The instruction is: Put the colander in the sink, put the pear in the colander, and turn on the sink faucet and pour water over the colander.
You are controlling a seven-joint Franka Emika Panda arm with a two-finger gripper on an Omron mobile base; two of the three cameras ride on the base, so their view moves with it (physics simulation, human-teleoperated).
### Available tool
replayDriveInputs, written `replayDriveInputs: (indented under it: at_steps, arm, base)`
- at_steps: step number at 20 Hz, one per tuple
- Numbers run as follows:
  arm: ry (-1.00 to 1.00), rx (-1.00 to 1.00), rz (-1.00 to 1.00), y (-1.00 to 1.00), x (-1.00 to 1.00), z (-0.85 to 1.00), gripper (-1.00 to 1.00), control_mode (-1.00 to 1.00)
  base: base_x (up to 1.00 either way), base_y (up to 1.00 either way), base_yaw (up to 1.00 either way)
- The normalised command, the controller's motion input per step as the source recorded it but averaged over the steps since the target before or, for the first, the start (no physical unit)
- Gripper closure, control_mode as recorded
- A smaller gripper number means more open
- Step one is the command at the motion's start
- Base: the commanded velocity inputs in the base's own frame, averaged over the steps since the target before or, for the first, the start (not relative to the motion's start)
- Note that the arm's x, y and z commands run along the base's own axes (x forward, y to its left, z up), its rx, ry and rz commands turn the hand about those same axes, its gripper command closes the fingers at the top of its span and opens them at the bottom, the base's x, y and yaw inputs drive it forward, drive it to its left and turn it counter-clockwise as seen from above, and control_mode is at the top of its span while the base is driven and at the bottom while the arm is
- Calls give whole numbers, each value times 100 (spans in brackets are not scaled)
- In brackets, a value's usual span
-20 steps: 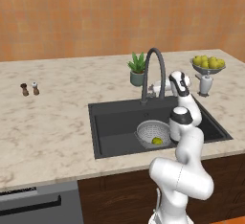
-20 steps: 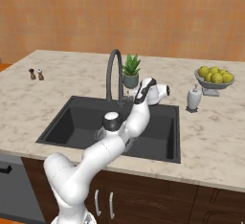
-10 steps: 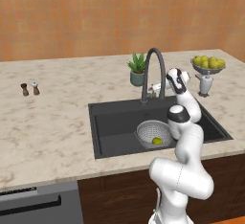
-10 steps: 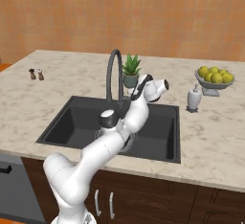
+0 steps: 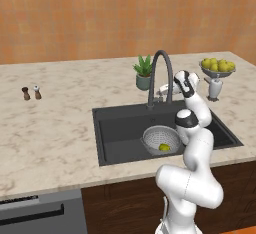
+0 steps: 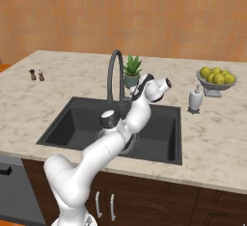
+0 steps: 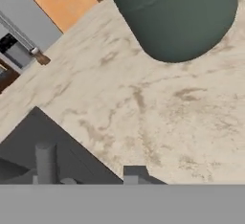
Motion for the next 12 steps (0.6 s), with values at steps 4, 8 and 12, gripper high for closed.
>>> replayDriveInputs:
  at_steps: [4,8,12]
  arm:
    - [23,0,-27,-100,5,-100,100,-100]
    - [12,0,-25,-100,-3,-100,100,-100]
    - [3,0,-19,-99,-11,-100,100,-100]
  base:
    - [0,0,0]
    - [0,0,0]
    - [0,0,0]
